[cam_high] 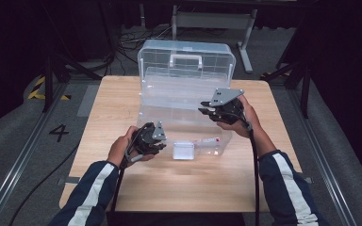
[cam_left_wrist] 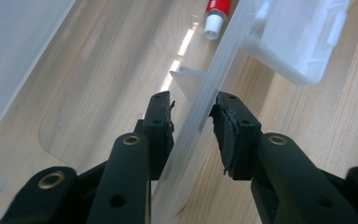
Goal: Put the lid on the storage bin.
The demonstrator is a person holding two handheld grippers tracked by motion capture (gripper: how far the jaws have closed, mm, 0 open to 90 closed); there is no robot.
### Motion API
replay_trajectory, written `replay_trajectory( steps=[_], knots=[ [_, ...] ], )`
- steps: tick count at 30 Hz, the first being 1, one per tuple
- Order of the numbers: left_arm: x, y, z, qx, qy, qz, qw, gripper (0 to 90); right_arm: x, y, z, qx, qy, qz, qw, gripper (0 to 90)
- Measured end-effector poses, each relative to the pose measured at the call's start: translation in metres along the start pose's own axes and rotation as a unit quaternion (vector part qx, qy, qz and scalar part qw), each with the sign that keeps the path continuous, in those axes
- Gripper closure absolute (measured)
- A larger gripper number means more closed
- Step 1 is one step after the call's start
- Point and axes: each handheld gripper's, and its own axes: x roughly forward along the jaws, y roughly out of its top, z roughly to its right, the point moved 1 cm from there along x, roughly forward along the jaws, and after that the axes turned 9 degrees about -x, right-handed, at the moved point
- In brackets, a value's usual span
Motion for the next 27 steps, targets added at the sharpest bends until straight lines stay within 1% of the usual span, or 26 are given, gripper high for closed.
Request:
replay_trajectory(
  steps=[3, 4, 6, 7, 8, 9, 10, 11, 13, 14, 15, 17, 18, 19, 20, 23, 25, 27],
  knots=[
    [0.000, 0.000, 0.000, 0.000, -0.001, 0.001, 1.0000, 67.6, -0.001, -0.003, -0.001, 0.009, 0.004, 0.009, 0.9999, 74.7],
    [0.000, 0.001, 0.000, 0.005, 0.001, 0.001, 1.0000, 67.8, -0.002, -0.003, -0.001, 0.009, 0.004, 0.009, 0.9999, 74.6],
    [0.000, 0.001, 0.001, 0.004, 0.002, 0.006, 1.0000, 68.1, -0.002, -0.004, -0.003, 0.009, 0.002, 0.011, 0.9999, 73.9],
    [0.000, 0.001, 0.003, 0.007, 0.009, 0.010, 0.9999, 68.1, -0.002, -0.004, -0.003, 0.010, 0.002, 0.012, 0.9999, 73.8],
    [0.000, 0.001, 0.005, 0.018, 0.018, 0.009, 0.9996, 67.7, -0.002, -0.005, -0.004, 0.012, 0.000, 0.015, 0.9998, 73.7],
    [0.000, 0.001, 0.007, 0.022, 0.026, 0.007, 0.9994, 67.2, -0.002, -0.006, -0.005, 0.014, 0.000, 0.019, 0.9997, 73.5],
    [-0.001, 0.001, 0.007, 0.025, 0.027, 0.007, 0.9993, 66.4, -0.001, -0.007, -0.005, 0.019, -0.001, 0.020, 0.9996, 72.4],
    [-0.001, 0.001, 0.007, 0.025, 0.027, 0.007, 0.9993, 65.3, -0.001, -0.007, -0.005, 0.019, -0.001, 0.020, 0.9996, 72.4],
    [-0.003, -0.002, 0.008, 0.014, 0.025, 0.023, 0.9993, 64.3, 0.000, -0.010, -0.005, 0.025, 0.000, 0.032, 0.9992, 72.4],
    [-0.005, -0.004, 0.007, 0.014, 0.022, 0.031, 0.9992, 62.2, 0.000, -0.012, -0.005, 0.030, 0.001, 0.038, 0.9988, 72.5],
    [-0.006, -0.005, 0.007, 0.013, 0.025, 0.034, 0.9990, 60.7, -0.001, -0.013, -0.004, 0.029, 0.002, 0.041, 0.9987, 72.6],
    [-0.009, -0.008, 0.004, 0.009, 0.029, 0.038, 0.9988, 61.6, -0.001, -0.014, -0.005, 0.030, 0.001, 0.041, 0.9987, 72.8],
    [-0.012, -0.010, 0.002, 0.004, 0.029, 0.051, 0.9983, 62.6, -0.002, -0.014, -0.005, 0.029, 0.001, 0.041, 0.9987, 72.8],
    [-0.015, -0.011, 0.001, -0.001, 0.016, 0.059, 0.9981, 63.7, -0.002, -0.014, -0.006, 0.030, -0.001, 0.040, 0.9987, 72.6],
    [-0.016, -0.011, 0.001, -0.004, 0.012, 0.066, 0.9977, 65.1, -0.002, -0.014, -0.006, 0.029, -0.002, 0.038, 0.9988, 72.6],
    [-0.019, -0.011, 0.002, 0.000, 0.010, 0.068, 0.9976, 66.4, -0.003, -0.012, -0.007, 0.024, 0.000, 0.035, 0.9991, 72.7],
    [-0.019, -0.010, 0.003, 0.003, 0.013, 0.067, 0.9977, 67.0, -0.004, -0.011, -0.008, 0.025, -0.002, 0.031, 0.9992, 72.6],
    [-0.020, -0.010, 0.002, 0.007, 0.008, 0.067, 0.9977, 68.1, -0.005, -0.010, -0.009, 0.024, -0.002, 0.026, 0.9994, 72.7]
  ],
)
